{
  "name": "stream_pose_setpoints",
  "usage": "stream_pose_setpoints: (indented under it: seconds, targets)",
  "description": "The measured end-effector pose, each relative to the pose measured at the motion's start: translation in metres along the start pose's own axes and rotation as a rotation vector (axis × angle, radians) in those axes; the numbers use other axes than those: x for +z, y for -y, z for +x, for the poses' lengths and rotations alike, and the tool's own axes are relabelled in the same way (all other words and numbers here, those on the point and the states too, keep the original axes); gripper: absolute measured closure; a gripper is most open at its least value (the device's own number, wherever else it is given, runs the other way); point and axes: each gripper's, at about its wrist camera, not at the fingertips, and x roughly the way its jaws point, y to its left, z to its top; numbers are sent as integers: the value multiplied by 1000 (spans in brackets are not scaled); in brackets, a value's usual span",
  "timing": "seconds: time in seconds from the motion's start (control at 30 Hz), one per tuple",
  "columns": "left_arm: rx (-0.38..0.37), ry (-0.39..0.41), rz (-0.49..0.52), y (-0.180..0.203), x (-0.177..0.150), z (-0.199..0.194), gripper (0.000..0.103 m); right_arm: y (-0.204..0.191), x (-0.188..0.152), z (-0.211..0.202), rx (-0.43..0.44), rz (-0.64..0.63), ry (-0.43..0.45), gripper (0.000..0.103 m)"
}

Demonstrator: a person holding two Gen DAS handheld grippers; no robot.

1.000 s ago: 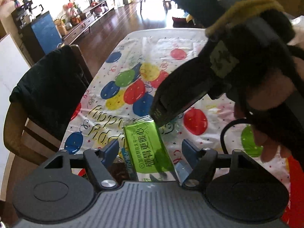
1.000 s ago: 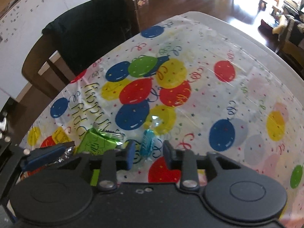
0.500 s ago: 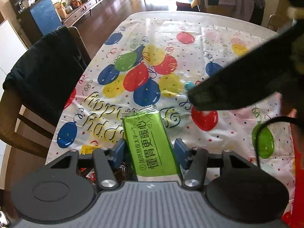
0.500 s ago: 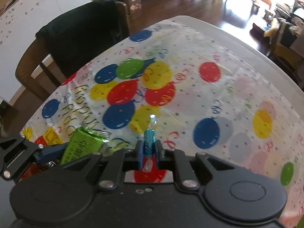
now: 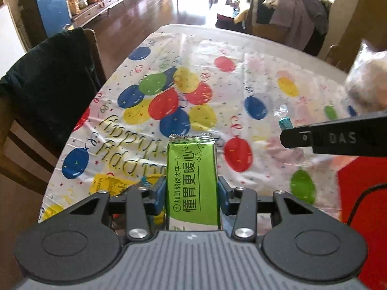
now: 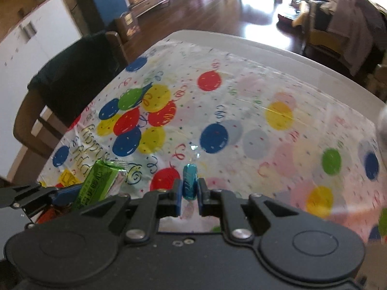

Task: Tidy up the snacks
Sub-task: 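Carry the green packet and teal candy over the box with both grippers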

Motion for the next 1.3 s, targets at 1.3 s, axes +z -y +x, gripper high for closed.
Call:
stream_pose_setpoints:
  seconds: [1.3]
  targets:
    - [-269, 69, 313, 170, -57, -148, 61, 130, -197, -220, -147, 372, 264, 92]
